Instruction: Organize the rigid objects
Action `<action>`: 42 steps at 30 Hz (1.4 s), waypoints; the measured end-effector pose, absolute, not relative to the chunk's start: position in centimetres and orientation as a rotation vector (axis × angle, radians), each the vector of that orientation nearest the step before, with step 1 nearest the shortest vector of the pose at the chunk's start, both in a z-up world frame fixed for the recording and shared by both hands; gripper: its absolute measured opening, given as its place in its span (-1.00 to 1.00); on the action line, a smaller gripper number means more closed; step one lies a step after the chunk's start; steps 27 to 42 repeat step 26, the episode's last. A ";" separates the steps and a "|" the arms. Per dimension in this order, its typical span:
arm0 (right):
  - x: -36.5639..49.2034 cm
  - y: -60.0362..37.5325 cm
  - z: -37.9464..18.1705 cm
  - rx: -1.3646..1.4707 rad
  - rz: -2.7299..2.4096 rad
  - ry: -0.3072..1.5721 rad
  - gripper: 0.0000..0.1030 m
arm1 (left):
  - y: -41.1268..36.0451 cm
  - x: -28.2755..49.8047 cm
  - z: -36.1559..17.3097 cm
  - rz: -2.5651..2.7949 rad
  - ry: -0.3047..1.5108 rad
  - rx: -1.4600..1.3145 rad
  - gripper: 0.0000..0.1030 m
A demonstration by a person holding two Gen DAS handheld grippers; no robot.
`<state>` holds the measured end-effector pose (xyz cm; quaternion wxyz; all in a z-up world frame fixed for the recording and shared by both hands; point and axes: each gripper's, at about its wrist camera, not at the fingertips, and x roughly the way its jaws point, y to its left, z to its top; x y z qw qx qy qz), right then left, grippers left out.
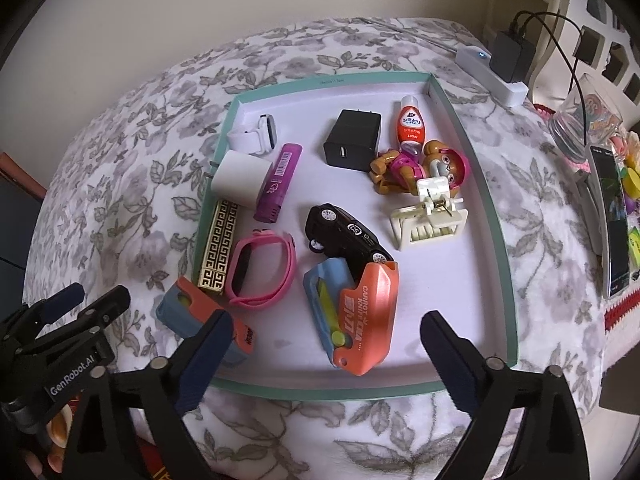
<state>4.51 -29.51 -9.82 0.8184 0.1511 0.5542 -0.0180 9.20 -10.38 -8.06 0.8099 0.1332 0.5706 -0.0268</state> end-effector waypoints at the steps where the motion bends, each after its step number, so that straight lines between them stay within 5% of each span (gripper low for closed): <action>1: 4.5 -29.5 -9.8 0.321 -0.039 1.178 1.00 | -10.2 9.2 -8.0 -0.056 1.220 0.280 0.28; 6: 4.4 -29.6 -9.7 0.328 -0.041 1.170 1.00 | -9.6 9.1 -7.9 -0.041 1.217 0.255 0.77; 42: 4.1 -28.9 -8.5 0.300 -0.029 1.121 1.00 | -9.1 8.2 -6.3 -0.026 1.133 0.251 0.77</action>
